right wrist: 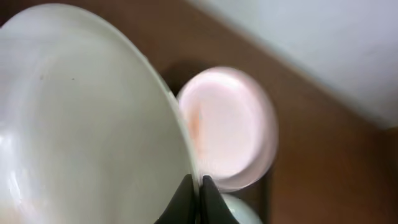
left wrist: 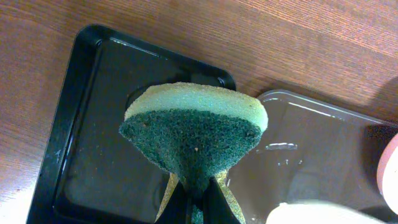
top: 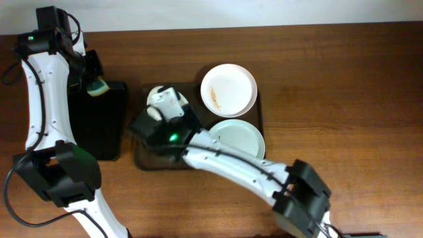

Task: Clean dirty plates on tray and stack at the side
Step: 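Lift the white plate with the right gripper and place it right of the tray, then grip the blue-green plate rim with the right gripper and pull it left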

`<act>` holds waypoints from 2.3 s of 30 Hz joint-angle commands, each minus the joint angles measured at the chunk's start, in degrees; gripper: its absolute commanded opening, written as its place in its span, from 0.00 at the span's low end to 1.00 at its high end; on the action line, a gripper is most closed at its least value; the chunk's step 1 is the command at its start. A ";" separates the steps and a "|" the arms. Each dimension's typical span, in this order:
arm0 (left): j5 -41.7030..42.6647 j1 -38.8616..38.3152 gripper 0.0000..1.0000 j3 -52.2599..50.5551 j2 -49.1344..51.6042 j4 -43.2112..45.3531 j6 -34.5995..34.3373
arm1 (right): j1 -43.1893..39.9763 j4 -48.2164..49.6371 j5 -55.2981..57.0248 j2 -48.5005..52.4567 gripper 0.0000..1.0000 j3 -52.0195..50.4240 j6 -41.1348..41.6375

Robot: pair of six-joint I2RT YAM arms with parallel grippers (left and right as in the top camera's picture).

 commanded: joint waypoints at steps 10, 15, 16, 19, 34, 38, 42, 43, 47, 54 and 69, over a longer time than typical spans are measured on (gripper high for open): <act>0.26 -0.46 0.01 -0.11 -0.35 -0.02 0.66 | -61.55 -14.84 -56.19 -11.69 0.04 -2.25 -4.70; 0.39 -1.18 0.01 -2.58 -0.35 1.25 0.66 | -71.95 -8.48 -46.49 -11.69 0.04 -20.46 -2.21; 0.42 -1.46 0.01 -2.69 -0.35 1.29 0.66 | -73.02 -4.59 -46.49 -11.69 0.04 -24.22 -2.01; 0.44 -1.66 0.01 -2.69 -0.35 1.36 0.66 | -73.64 4.24 -46.47 -11.54 0.04 -31.36 -2.03; 0.44 -1.77 0.01 -2.69 -0.35 1.31 0.68 | -40.89 -7.96 -60.26 -15.08 0.49 -32.92 7.32; 0.44 -1.77 0.01 -2.69 -0.35 1.49 0.68 | -38.93 -0.61 -51.43 -14.45 0.42 -37.20 9.40; 0.44 -1.77 0.01 -2.69 -0.35 1.57 0.68 | -38.93 2.47 -51.65 -14.34 0.30 -38.95 8.92; 0.44 -1.77 0.01 -2.69 -0.35 1.57 0.68 | -38.75 2.49 -51.65 -14.34 0.27 -38.95 8.92; 0.44 -1.77 0.01 -2.69 -0.35 1.66 0.68 | -36.85 3.30 -50.77 -14.34 0.25 -38.95 8.46; 0.44 -1.77 0.01 -2.69 -0.35 1.49 0.68 | -36.79 3.08 -51.23 -13.55 0.13 -38.95 7.89; 1.53 -1.77 0.01 -2.71 -0.35 0.96 0.68 | -24.33 14.86 -56.98 -12.48 0.04 -30.82 17.22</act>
